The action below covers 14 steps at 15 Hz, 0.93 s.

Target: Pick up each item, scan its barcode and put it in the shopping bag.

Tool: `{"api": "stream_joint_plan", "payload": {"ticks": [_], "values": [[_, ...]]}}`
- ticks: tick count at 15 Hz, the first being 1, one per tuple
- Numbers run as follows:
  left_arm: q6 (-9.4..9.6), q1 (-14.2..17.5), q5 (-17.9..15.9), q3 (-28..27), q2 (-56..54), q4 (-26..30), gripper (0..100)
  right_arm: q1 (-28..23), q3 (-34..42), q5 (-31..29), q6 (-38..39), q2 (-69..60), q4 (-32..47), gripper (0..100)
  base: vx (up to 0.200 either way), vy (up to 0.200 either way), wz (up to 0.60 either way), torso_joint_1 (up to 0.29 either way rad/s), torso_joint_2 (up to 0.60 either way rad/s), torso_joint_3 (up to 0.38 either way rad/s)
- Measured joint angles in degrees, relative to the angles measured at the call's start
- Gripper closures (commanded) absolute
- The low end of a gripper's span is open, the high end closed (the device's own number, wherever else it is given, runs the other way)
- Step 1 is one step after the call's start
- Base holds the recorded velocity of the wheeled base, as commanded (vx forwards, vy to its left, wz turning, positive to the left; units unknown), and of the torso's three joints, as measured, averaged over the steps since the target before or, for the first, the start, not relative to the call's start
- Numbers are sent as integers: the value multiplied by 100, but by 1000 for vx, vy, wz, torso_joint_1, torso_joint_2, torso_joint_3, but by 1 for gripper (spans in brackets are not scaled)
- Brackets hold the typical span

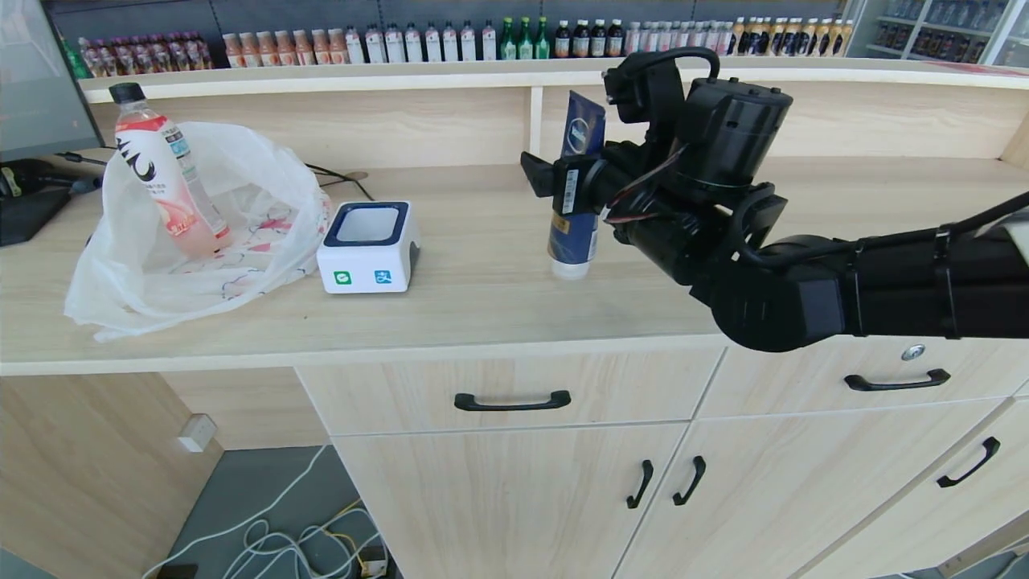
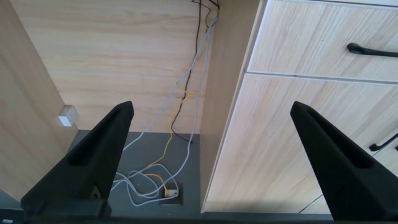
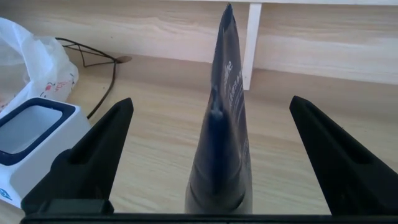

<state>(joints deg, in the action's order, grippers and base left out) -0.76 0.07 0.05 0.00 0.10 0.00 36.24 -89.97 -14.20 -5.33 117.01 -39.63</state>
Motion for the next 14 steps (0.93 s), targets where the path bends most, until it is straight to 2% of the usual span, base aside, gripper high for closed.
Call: {"api": "stream_joint_plan", "payload": {"ticks": [14], "values": [[0,0,2,0,0,0,0,-17,15,-249,266,323,-49,0,0,0,0,0,0,0]]}}
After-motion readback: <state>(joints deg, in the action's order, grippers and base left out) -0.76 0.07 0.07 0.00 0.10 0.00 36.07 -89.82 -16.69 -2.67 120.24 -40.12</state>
